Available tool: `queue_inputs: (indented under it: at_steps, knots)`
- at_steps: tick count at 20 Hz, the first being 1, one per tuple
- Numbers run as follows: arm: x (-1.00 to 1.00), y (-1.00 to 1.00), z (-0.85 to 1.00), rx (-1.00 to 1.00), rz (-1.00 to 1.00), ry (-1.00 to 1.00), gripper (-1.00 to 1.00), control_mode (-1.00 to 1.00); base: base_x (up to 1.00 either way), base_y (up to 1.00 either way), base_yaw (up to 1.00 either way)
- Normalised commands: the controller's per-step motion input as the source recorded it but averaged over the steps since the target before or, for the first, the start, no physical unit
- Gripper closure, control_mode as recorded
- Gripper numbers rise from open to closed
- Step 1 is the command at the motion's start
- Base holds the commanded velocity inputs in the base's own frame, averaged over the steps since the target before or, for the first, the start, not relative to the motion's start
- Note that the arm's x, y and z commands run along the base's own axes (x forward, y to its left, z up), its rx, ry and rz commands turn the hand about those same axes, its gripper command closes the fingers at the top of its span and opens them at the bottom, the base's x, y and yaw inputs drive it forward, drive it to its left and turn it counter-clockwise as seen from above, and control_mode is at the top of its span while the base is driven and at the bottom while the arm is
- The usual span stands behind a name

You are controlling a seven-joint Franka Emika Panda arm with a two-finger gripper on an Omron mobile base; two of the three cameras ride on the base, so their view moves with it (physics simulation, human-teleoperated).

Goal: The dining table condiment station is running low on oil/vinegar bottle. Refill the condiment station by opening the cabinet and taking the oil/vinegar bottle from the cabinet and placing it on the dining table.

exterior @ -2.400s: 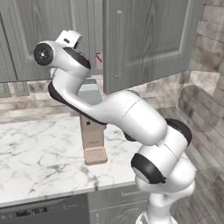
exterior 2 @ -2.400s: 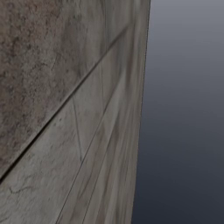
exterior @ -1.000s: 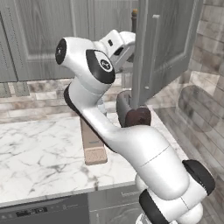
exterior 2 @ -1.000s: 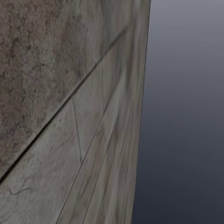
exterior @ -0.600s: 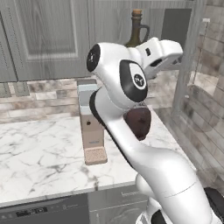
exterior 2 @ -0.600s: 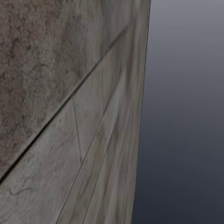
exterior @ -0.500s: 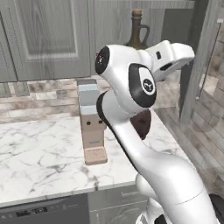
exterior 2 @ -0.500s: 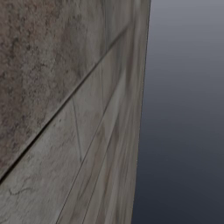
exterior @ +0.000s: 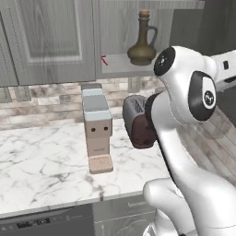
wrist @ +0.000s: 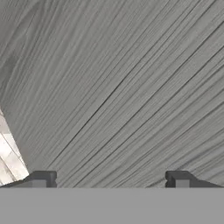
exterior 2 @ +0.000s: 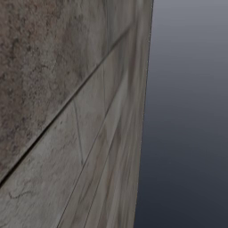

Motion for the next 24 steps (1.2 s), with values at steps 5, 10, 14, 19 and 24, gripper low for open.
queue_inputs:
  at_steps: [5, 10, 14, 19, 24]
  knots:
    - [-0.01, -0.88, 0.00, 0.09, -0.05, -0.01, -1.00, -1.00, 0.00, 0.00, 0.00]
    - [-0.04, -0.10, -0.02, 0.01, 0.01, -0.09, -1.00, -1.00, 0.00, 0.00, 0.00]
    - [-0.04, 0.50, 0.00, 0.00, 0.06, -0.02, -1.00, -1.00, 0.00, 0.00, 0.00]
    - [0.10, 0.90, 0.00, 0.00, 0.04, -0.07, -1.00, -1.00, 0.00, 0.00, 0.00]
    - [0.13, 0.53, 0.00, 0.09, 0.17, -0.23, -1.00, -1.00, 0.00, 0.00, 0.00]
